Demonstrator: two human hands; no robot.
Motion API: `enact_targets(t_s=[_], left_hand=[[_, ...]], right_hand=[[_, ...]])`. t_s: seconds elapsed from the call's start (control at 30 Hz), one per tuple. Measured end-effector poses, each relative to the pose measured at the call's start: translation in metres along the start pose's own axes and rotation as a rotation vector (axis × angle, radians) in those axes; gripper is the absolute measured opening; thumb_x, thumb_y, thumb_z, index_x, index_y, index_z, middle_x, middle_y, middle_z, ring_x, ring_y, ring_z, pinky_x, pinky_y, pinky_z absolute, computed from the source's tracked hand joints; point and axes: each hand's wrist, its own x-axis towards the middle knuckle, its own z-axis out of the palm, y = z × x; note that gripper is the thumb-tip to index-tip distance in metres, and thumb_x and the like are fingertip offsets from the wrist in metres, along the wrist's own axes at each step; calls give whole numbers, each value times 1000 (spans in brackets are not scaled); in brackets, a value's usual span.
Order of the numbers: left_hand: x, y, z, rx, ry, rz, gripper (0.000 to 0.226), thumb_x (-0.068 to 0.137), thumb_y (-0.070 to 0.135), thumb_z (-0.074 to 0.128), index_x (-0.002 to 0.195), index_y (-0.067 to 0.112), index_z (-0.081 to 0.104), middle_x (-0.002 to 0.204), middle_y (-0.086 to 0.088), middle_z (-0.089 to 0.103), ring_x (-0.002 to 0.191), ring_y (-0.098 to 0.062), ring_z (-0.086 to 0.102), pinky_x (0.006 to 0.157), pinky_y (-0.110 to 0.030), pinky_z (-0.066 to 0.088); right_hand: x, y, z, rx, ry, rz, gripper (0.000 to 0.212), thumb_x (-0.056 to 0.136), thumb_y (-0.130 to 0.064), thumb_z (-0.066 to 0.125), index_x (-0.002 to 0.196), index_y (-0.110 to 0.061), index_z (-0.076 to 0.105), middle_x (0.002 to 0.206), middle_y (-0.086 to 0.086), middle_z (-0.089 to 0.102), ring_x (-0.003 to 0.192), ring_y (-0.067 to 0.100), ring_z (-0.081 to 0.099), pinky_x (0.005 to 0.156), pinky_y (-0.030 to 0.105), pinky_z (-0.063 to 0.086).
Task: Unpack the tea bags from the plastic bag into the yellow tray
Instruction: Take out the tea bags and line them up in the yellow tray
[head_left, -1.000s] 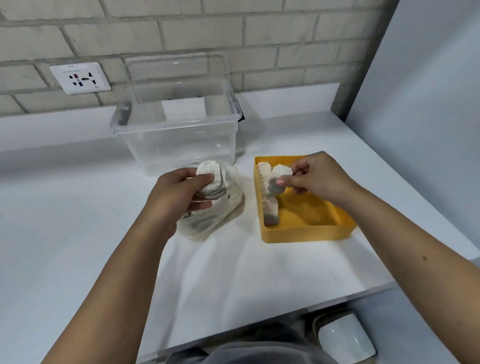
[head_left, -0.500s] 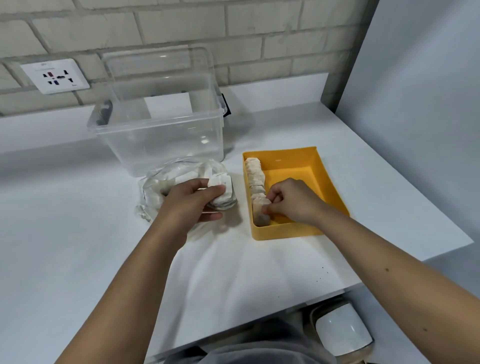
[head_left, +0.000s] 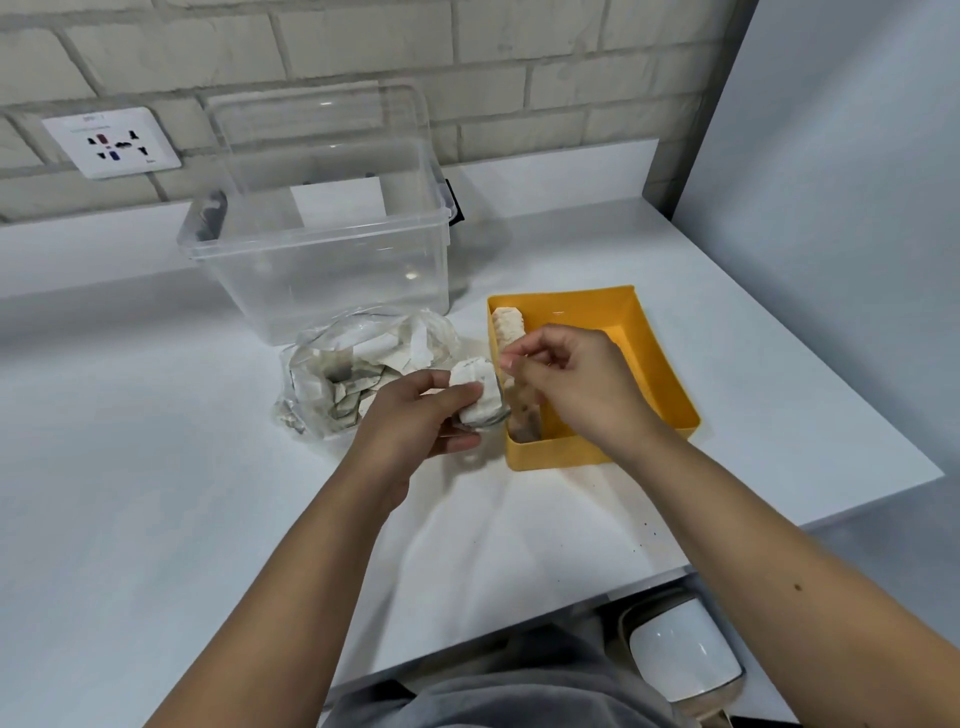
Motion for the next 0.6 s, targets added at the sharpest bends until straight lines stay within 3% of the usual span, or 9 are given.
enact_targets(t_s=[0.17, 0.27, 0.33, 0.47, 0.6], left_hand=[[-3, -1, 4, -28, -14, 3, 20, 91, 18, 68, 106, 5, 69, 99, -18, 75, 88, -29, 73, 78, -33, 61], [-4, -2, 7, -88, -38, -23, 23, 96, 24, 61, 108, 5, 69, 102, -20, 74, 91, -32, 73, 82, -35, 60], [-6, 0, 9, -172, -96, -49, 30, 99, 32, 55, 114, 9, 67, 101, -17, 75, 86, -27, 74, 82, -34, 61], [-9, 2, 11, -281, -185, -104, 39, 100, 42, 49, 120, 11, 64, 107, -15, 74, 98, -25, 73, 87, -31, 58], [-8, 0, 11, -341, -167, -118, 29, 98, 25, 58, 117, 4, 65, 110, -13, 74, 102, -23, 72, 81, -25, 60]], right_hand=[[-8, 1, 8, -12, -3, 65, 15, 75, -30, 83, 81, -18, 75, 67, -6, 69, 54, 0, 58, 60, 20, 47], [-9, 0, 8, 22, 11, 34, 11, 76, -25, 83, 77, -19, 74, 64, -4, 67, 54, 5, 57, 59, 25, 50], [-9, -3, 7, 104, -1, 43, 9, 79, -22, 80, 79, -16, 73, 67, 1, 68, 56, 9, 57, 58, 27, 51], [-7, -11, 1, 302, -76, 164, 12, 88, -17, 70, 91, -6, 69, 67, -2, 67, 52, 10, 54, 50, 23, 45], [-5, -13, -2, 443, -124, 238, 9, 93, -17, 64, 94, -8, 66, 72, -6, 69, 54, 9, 56, 52, 24, 46]])
